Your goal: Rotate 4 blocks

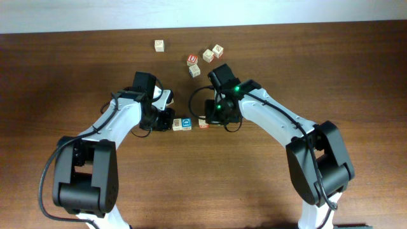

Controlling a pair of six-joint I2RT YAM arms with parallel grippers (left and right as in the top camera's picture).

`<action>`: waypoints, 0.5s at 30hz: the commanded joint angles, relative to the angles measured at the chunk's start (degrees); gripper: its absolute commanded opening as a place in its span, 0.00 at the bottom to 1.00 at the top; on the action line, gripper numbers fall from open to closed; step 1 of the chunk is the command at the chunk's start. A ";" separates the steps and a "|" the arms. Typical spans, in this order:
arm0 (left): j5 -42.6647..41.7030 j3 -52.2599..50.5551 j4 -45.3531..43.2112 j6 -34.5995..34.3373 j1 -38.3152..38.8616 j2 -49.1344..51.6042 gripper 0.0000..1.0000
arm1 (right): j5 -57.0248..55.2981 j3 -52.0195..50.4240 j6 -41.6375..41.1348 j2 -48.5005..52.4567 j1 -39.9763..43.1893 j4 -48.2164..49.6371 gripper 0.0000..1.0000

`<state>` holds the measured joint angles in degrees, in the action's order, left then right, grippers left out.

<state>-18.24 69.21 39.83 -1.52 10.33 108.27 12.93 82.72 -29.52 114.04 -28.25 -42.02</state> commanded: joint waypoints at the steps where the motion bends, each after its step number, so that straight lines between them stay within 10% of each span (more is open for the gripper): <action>1: -1.05 0.90 0.11 -0.39 -0.20 0.37 0.00 | -2.67 0.55 2.36 -0.31 4.04 -0.70 0.04; 15: -1.05 0.90 -0.09 -0.37 -0.20 0.37 0.00 | 5.18 -0.96 8.13 1.95 9.03 -2.16 0.04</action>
<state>-18.24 69.21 39.81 -1.52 10.33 108.27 15.46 82.37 -22.00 115.04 -18.68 -44.01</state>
